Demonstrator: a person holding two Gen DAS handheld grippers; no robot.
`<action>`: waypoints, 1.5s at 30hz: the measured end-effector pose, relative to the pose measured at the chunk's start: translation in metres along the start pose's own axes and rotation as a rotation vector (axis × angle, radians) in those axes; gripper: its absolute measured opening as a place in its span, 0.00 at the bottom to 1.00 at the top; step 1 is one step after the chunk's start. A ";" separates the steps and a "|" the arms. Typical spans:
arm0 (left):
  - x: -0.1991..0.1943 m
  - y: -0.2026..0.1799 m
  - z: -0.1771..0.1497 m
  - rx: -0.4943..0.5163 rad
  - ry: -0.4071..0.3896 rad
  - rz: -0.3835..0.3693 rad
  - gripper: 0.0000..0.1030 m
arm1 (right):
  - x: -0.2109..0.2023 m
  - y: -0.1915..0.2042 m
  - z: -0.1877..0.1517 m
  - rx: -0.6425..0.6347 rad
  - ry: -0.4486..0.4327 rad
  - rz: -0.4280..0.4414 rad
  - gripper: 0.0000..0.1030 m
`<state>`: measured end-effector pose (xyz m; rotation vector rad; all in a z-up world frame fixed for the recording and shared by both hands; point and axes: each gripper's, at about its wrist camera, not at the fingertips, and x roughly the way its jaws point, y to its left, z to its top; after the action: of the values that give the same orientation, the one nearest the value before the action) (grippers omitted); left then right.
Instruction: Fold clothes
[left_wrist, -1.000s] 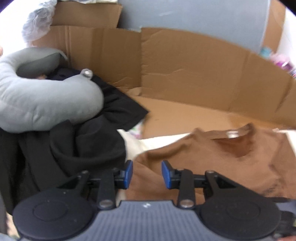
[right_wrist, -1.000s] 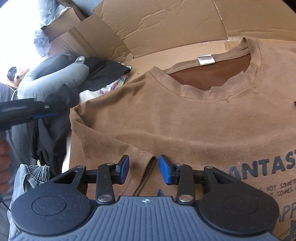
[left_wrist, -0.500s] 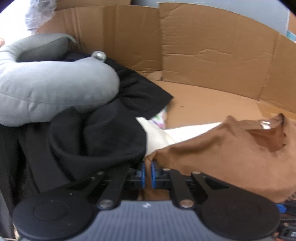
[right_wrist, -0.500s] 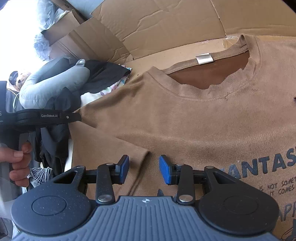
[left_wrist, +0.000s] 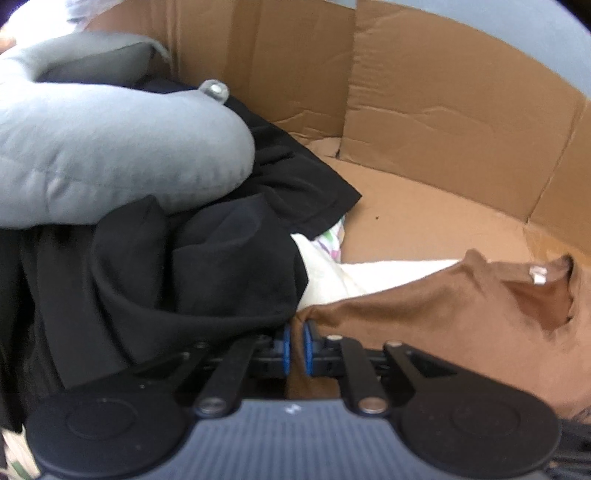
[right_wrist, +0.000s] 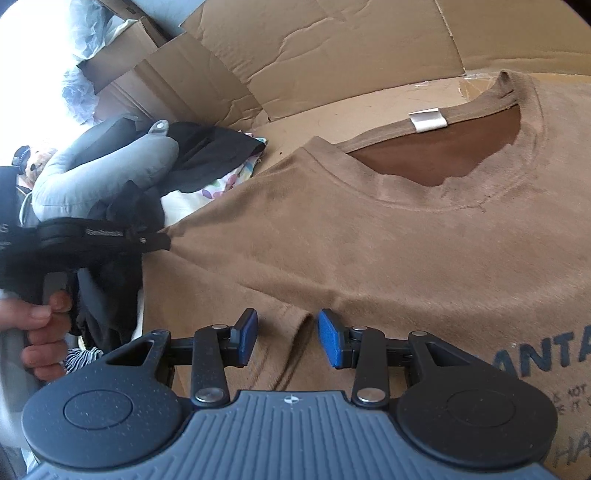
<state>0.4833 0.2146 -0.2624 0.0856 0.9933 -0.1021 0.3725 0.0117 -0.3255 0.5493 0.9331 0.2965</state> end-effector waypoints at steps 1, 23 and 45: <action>-0.006 -0.001 0.000 -0.003 -0.010 0.000 0.12 | 0.001 0.002 0.000 -0.007 0.003 -0.008 0.19; 0.001 -0.006 -0.014 0.042 -0.034 -0.035 0.04 | -0.033 0.007 0.009 -0.085 -0.084 -0.057 0.01; -0.031 -0.015 -0.042 0.087 -0.077 -0.070 0.06 | -0.026 0.007 0.001 -0.189 -0.044 -0.061 0.10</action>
<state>0.4301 0.2066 -0.2598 0.1262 0.9148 -0.2112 0.3589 0.0051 -0.3036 0.3517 0.8670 0.3129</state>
